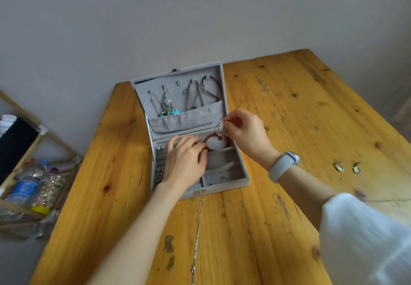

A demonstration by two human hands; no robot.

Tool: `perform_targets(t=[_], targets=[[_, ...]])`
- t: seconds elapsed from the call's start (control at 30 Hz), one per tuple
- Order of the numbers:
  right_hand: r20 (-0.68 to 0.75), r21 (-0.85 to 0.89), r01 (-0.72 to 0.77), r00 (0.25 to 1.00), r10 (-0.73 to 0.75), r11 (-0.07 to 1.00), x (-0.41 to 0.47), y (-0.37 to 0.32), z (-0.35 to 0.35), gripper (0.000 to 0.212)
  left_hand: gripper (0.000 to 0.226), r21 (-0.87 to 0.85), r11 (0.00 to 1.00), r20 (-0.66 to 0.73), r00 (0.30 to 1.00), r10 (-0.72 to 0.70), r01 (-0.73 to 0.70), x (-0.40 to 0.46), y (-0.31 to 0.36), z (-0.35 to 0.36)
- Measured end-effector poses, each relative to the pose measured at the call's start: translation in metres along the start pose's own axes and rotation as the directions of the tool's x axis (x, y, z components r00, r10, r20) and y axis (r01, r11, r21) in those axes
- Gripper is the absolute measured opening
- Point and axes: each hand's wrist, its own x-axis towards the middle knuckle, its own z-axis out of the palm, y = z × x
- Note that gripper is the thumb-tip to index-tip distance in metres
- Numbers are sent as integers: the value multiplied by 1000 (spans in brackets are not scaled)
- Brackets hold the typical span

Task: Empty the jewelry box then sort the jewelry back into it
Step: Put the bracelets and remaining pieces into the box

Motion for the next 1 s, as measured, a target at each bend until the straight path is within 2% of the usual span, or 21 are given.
perform_targets(t=[0.07, 0.1, 0.17, 0.23, 0.43, 0.5, 0.6, 0.73, 0.83, 0.9, 1.0], targets=[[4, -54, -52, 999, 53, 997, 6, 3, 15, 10, 30, -11, 998, -25, 997, -69, 69, -5, -5, -4], [15, -137, -64, 998, 67, 989, 7, 8, 20, 12, 31, -16, 996, -33, 995, -89, 89, -7, -7, -6], [52, -366, -16, 998, 38, 930, 4, 19, 27, 16, 34, -26, 995, -26, 995, -92, 92, -11, -8, -7], [86, -524, 79, 996, -40, 848, 0, 25, 31, 19, 37, -36, 998, -5, 998, -59, 59, -13, -5, -7], [188, -699, 180, 980, -64, 692, -2, 27, 26, 28, 45, 65, 998, 221, 975, -33, 19, -12, 16, -4], [254, -652, 224, 965, -70, 724, -3, 27, 19, 31, 46, 60, 997, 245, 968, -56, 43, -12, 20, -5], [300, -485, 243, 948, -101, 840, -12, 24, 0, 33, 45, 24, 995, 237, 967, -95, 92, -14, 25, -11], [216, -379, 176, 971, -98, 909, -42, 17, -45, 29, 39, -100, 985, 132, 983, -125, 139, -25, 53, -22], [160, -344, 132, 984, -80, 930, -80, 18, -84, 26, 41, -253, 963, 10, 995, -99, 98, -44, 96, -27], [111, -322, 60, 994, -26, 945, -111, 25, -112, 25, 39, -363, 929, 10, 998, -67, 66, -65, 131, -27], [-7, -256, -94, 995, 95, 962, -159, 38, -148, 24, 38, -463, 885, 107, 994, 8, 43, -99, 180, -17]])
